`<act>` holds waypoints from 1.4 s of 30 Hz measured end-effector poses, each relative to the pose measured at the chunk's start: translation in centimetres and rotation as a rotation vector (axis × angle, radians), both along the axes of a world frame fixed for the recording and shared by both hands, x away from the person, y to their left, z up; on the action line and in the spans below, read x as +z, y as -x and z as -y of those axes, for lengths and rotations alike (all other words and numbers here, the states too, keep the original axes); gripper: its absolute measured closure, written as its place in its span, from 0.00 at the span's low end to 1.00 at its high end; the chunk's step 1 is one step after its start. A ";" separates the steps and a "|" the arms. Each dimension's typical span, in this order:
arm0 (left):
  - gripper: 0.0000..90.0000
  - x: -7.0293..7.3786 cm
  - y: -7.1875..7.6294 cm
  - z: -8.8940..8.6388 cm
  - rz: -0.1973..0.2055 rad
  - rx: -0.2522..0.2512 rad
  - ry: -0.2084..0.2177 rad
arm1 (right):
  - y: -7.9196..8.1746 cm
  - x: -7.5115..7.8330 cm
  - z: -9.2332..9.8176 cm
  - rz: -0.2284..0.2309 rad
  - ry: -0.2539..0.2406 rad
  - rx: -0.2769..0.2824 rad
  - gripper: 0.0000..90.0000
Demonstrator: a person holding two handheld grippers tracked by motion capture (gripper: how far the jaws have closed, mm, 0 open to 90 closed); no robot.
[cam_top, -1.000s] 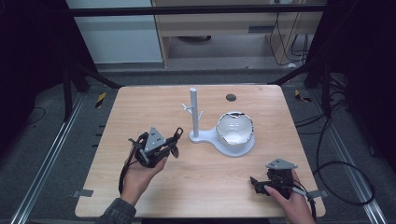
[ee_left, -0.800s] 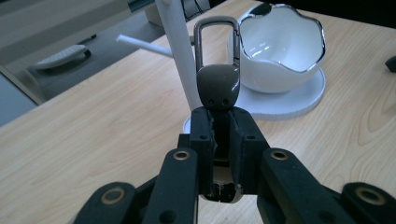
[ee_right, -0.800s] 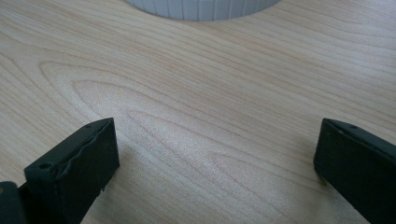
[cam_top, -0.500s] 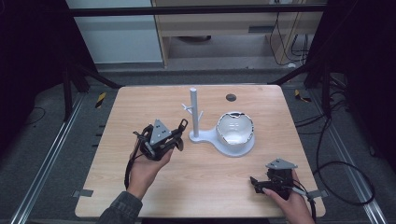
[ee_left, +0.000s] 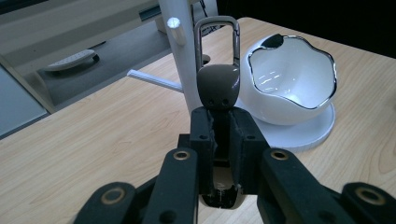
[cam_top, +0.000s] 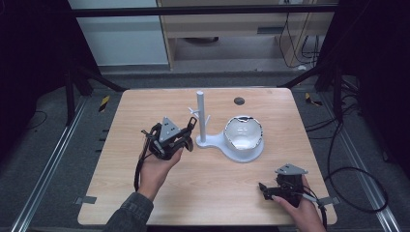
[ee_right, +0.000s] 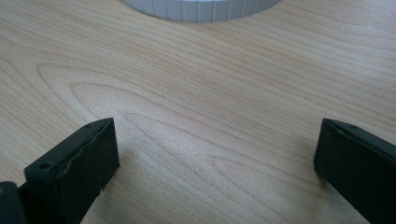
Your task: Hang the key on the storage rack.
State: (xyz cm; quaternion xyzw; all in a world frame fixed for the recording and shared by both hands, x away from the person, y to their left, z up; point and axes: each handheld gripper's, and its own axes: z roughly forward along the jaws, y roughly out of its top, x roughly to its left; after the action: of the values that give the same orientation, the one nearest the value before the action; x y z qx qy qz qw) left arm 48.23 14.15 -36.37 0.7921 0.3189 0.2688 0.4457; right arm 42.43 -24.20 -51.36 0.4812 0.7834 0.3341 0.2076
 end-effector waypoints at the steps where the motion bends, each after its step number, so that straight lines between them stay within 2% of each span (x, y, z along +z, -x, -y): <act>1: 0.89 0.0 -0.1 0.0 -0.006 0.002 0.013 | 0.0 0.0 0.0 0.000 0.000 0.000 0.00; 9: 0.89 0.1 -0.5 -0.1 -0.001 0.022 0.017 | 0.0 0.0 0.0 -0.001 -0.002 -0.002 0.00; 14: 0.89 0.3 -1.0 -0.3 0.010 0.046 0.048 | 0.0 0.0 0.0 -0.002 -0.002 -0.002 0.00; 26: 0.89 0.3 -2.4 0.2 -0.014 0.066 0.065 | 0.0 0.0 0.0 -0.001 -0.002 -0.002 0.00; 35: 0.89 -0.3 -3.2 0.4 -0.040 0.065 0.060 | 0.0 0.0 0.0 -0.001 -0.001 -0.001 0.00; 42: 0.89 -0.8 -3.7 1.0 -0.043 0.064 0.060 | -0.1 0.0 0.0 0.003 0.002 0.003 0.00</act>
State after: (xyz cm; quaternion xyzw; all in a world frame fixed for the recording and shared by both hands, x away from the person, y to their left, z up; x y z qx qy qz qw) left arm 51.91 13.19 -37.16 0.7733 0.3615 0.2562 0.4535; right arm 42.48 -24.21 -51.36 0.4793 0.7843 0.3342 0.2087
